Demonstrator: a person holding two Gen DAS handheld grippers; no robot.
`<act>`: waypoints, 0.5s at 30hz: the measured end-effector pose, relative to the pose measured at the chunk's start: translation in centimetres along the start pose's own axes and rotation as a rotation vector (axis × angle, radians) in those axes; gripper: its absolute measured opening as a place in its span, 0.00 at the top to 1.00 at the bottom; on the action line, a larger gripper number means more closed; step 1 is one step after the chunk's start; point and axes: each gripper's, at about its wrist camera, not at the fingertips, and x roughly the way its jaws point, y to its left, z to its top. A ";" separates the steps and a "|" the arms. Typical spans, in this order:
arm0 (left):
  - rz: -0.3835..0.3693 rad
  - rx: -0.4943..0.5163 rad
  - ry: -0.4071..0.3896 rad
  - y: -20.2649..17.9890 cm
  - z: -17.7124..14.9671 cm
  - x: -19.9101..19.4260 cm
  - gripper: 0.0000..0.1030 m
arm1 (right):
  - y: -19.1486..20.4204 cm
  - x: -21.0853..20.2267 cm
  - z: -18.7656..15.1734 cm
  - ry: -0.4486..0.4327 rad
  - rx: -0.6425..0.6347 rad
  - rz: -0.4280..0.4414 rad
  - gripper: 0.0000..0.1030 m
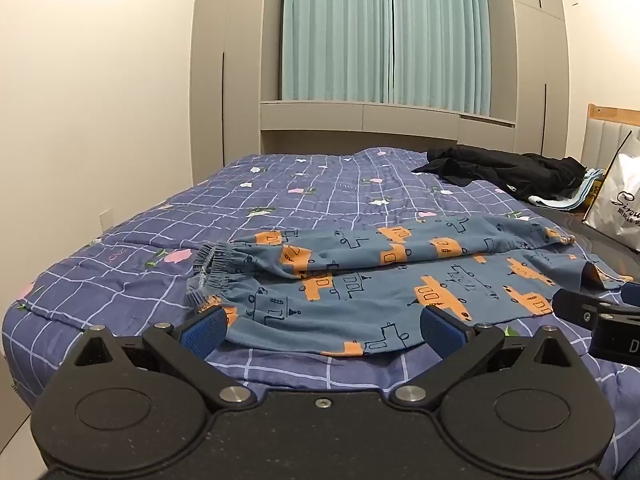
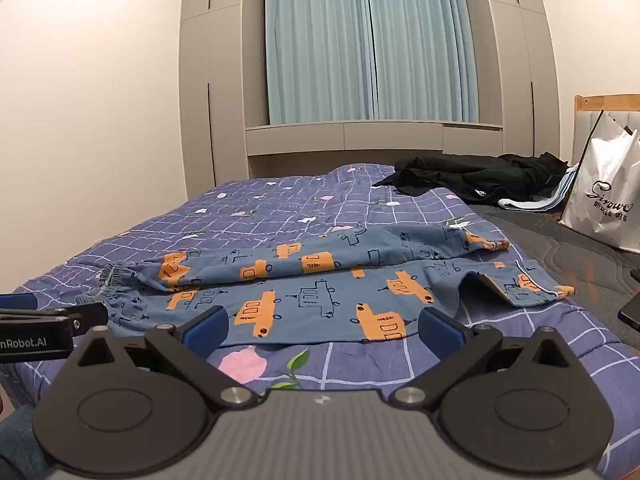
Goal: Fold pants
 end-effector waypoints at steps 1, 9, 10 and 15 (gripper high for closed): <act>-0.001 0.001 0.000 0.0 0.0 0.0 0.00 | 0.0 0.0 0.0 0.002 0.003 0.000 0.00; 0.000 0.002 -0.001 0.0 0.0 0.0 0.00 | 0.0 -0.2 0.1 0.001 0.005 0.003 0.00; 0.000 0.003 -0.001 0.0 0.0 0.0 0.00 | -0.1 -0.2 0.1 0.001 0.004 0.003 0.00; -0.002 0.004 0.001 -0.3 0.5 -0.1 0.00 | -0.2 -0.1 0.0 -0.001 0.000 -0.002 0.00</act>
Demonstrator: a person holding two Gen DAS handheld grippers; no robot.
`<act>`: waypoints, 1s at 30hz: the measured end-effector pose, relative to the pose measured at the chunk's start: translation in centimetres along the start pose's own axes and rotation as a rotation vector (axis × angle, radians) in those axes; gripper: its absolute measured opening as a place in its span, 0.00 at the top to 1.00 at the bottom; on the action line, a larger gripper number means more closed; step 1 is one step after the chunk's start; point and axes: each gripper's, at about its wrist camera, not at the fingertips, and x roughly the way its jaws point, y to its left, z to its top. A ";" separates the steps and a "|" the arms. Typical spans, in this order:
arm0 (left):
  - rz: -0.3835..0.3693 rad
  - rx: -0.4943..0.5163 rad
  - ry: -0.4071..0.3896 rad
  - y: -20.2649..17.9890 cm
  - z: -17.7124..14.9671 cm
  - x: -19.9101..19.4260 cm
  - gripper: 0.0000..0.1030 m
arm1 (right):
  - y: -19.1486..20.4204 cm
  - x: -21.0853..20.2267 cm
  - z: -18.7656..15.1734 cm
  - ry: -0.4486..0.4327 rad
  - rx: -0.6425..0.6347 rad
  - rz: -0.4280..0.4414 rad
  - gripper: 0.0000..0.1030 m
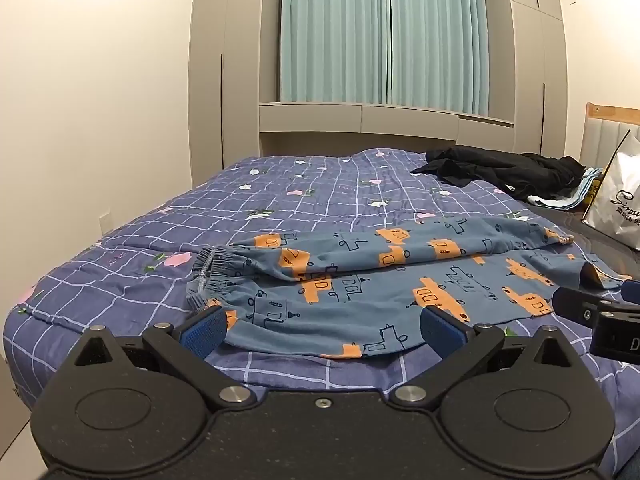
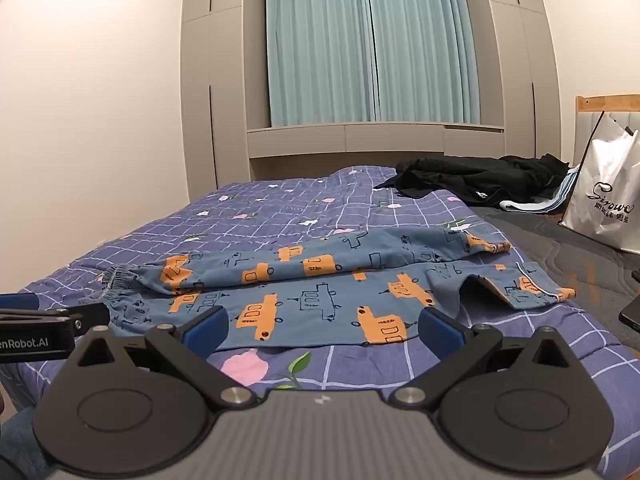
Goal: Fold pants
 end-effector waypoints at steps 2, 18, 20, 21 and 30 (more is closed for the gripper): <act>0.002 0.002 0.000 -0.1 0.0 0.0 0.00 | 0.1 -0.3 0.2 0.000 0.001 -0.002 0.00; -0.002 0.009 0.000 0.2 -0.4 0.0 0.00 | 0.0 -0.2 -0.1 -0.002 0.008 0.002 0.00; -0.002 0.011 0.001 0.2 -0.5 0.0 0.00 | 0.0 -0.2 -0.1 -0.001 0.008 0.003 0.00; -0.002 0.011 0.002 0.2 -0.5 0.0 0.00 | 0.0 -0.2 -0.1 0.000 0.008 0.003 0.00; -0.003 0.015 0.012 0.1 -0.6 0.2 0.00 | 0.2 -0.2 -0.2 0.015 0.002 0.013 0.00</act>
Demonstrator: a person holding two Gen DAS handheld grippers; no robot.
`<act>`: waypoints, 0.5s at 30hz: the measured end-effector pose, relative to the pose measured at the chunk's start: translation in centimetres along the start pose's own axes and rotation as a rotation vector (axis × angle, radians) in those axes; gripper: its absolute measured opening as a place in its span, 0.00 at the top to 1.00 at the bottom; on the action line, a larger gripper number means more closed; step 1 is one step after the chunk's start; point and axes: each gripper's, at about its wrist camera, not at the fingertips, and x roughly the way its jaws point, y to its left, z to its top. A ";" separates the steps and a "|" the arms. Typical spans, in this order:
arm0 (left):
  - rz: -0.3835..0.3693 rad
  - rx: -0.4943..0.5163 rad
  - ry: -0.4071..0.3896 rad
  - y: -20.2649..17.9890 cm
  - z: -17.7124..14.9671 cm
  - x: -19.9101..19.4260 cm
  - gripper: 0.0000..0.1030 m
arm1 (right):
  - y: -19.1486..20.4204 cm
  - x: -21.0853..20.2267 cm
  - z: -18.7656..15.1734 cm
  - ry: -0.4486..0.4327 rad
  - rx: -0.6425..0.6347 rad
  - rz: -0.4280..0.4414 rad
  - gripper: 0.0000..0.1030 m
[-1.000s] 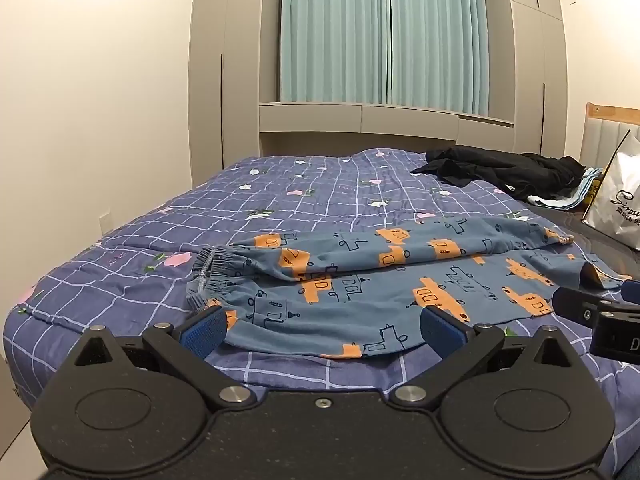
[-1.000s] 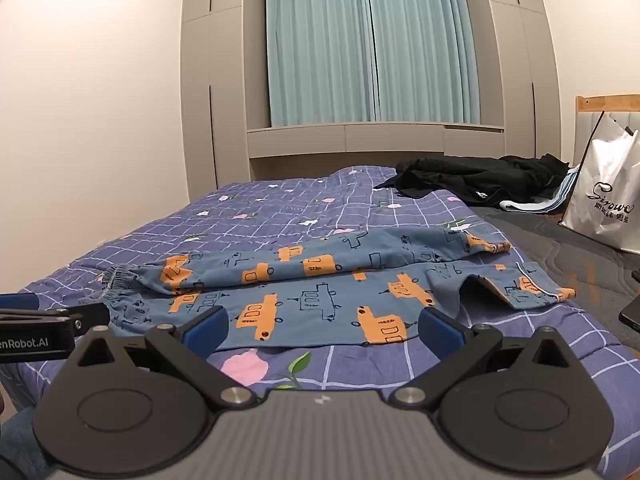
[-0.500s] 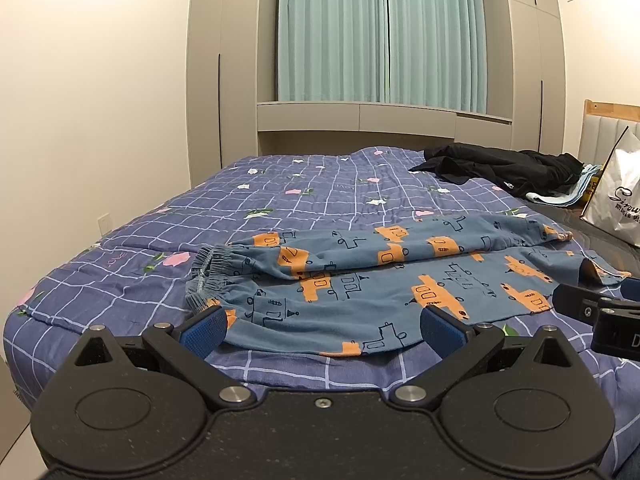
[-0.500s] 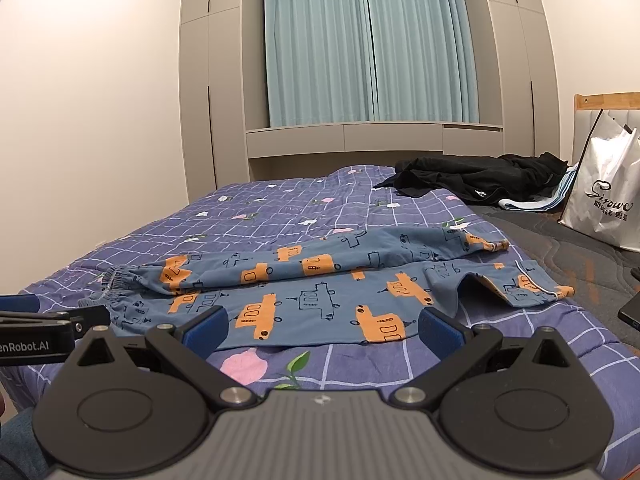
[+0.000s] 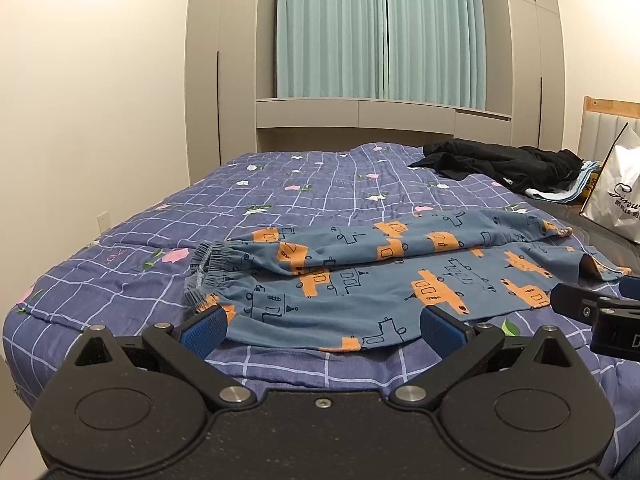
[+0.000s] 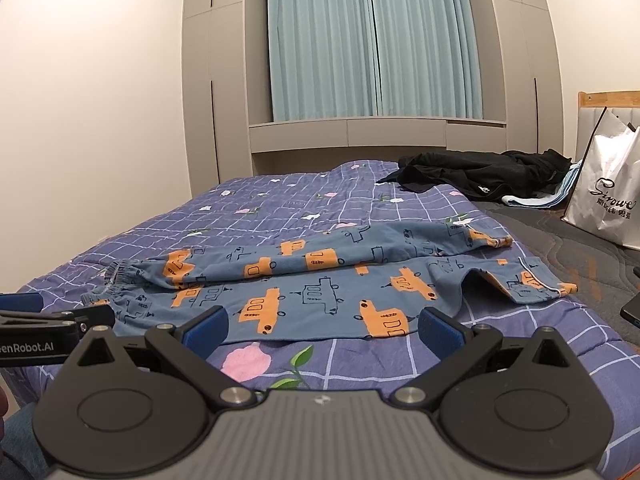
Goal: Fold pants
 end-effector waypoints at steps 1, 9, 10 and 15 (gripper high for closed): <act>0.000 0.001 0.001 0.0 0.0 0.0 0.00 | 0.0 0.0 0.0 0.000 -0.001 0.001 0.00; -0.002 0.001 0.000 0.0 0.0 -0.1 0.00 | 0.1 0.0 0.0 0.001 0.001 0.002 0.00; -0.002 0.001 0.000 0.0 0.0 -0.1 0.00 | 0.1 0.0 0.0 0.001 0.000 0.002 0.00; -0.002 0.001 0.001 0.0 0.0 -0.1 0.00 | 0.1 -0.1 -0.1 0.004 -0.002 0.005 0.00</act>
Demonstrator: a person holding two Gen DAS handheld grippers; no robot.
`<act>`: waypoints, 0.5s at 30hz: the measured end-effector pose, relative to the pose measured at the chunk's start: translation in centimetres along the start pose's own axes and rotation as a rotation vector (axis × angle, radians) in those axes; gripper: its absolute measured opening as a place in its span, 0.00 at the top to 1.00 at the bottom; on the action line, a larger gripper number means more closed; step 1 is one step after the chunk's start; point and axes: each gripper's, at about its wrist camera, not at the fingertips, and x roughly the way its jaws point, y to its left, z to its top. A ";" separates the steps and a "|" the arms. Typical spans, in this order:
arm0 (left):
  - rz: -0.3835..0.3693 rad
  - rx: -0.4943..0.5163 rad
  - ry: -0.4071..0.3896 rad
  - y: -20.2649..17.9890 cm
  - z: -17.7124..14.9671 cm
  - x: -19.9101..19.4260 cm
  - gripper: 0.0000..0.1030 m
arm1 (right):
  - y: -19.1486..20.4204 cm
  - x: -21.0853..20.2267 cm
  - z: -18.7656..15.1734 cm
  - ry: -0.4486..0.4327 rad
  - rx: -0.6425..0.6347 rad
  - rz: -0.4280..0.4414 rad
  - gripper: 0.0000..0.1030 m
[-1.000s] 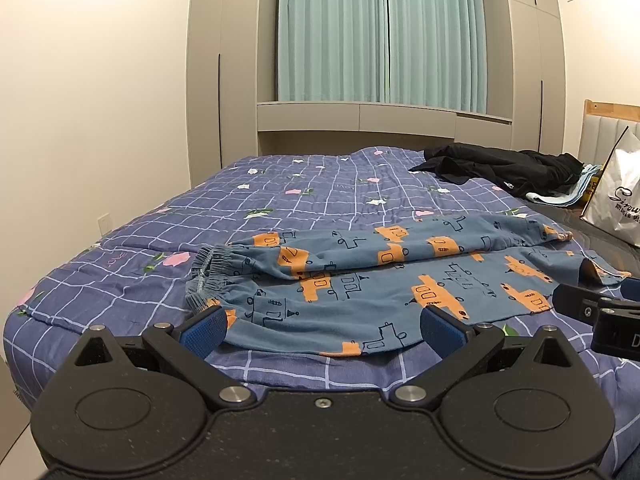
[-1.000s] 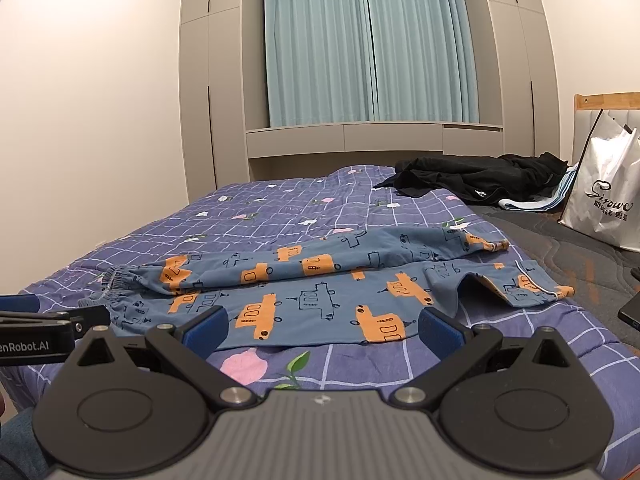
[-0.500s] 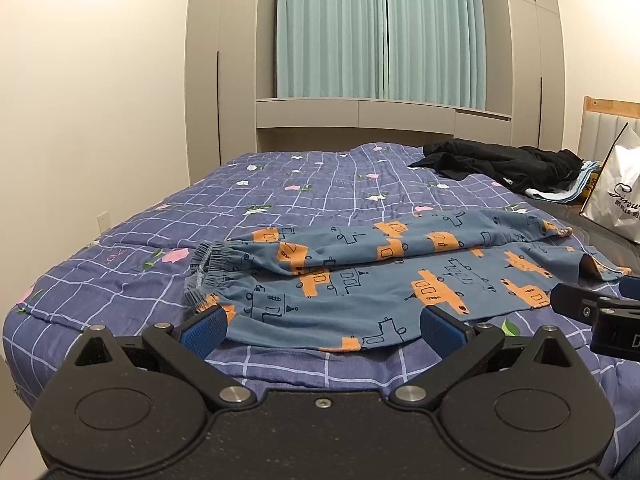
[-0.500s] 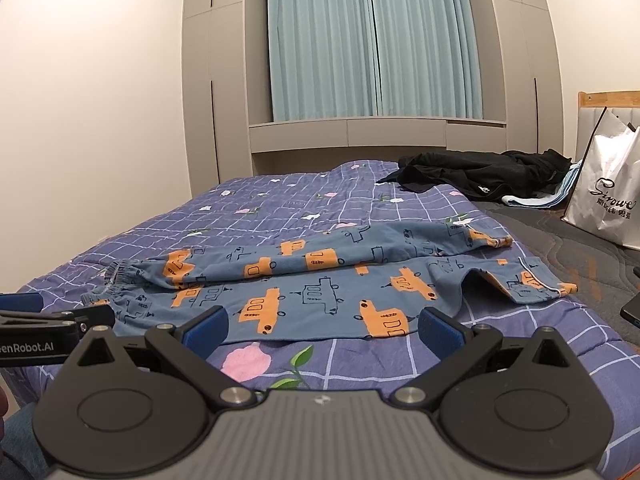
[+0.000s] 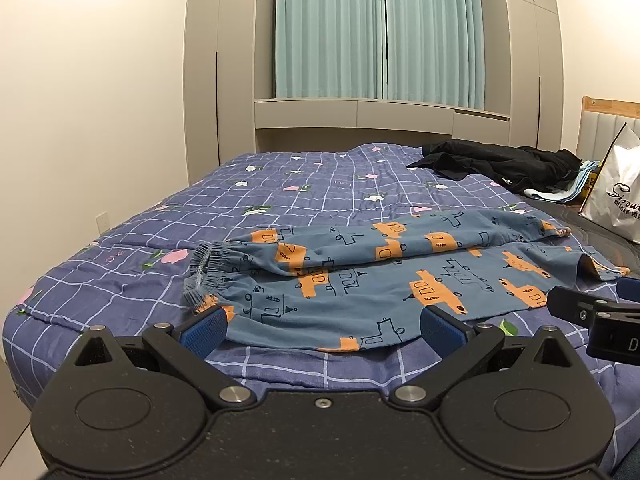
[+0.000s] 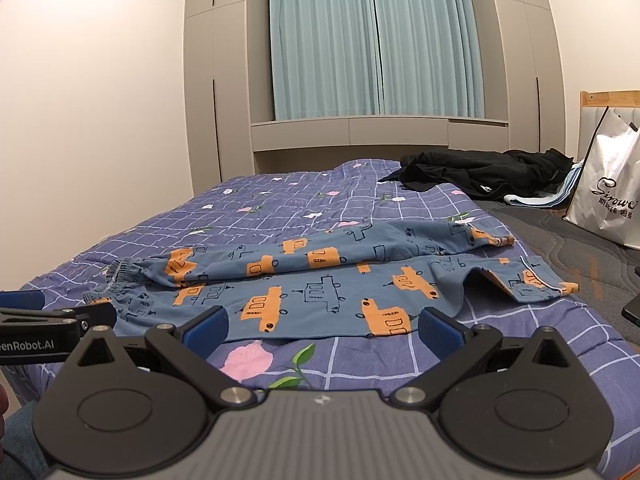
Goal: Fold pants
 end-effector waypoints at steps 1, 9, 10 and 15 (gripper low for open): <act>0.000 0.000 0.000 0.0 0.0 0.0 0.00 | 0.0 0.0 0.0 0.000 0.000 0.000 0.00; 0.001 0.000 0.001 0.0 0.0 0.0 0.00 | -0.1 0.0 0.0 0.002 -0.003 0.004 0.00; 0.000 0.000 0.001 0.0 0.0 0.0 0.00 | -0.1 0.1 0.0 0.003 -0.003 0.004 0.00; 0.000 0.000 0.001 0.0 0.0 0.0 0.00 | 0.0 0.1 0.0 0.003 -0.003 0.004 0.00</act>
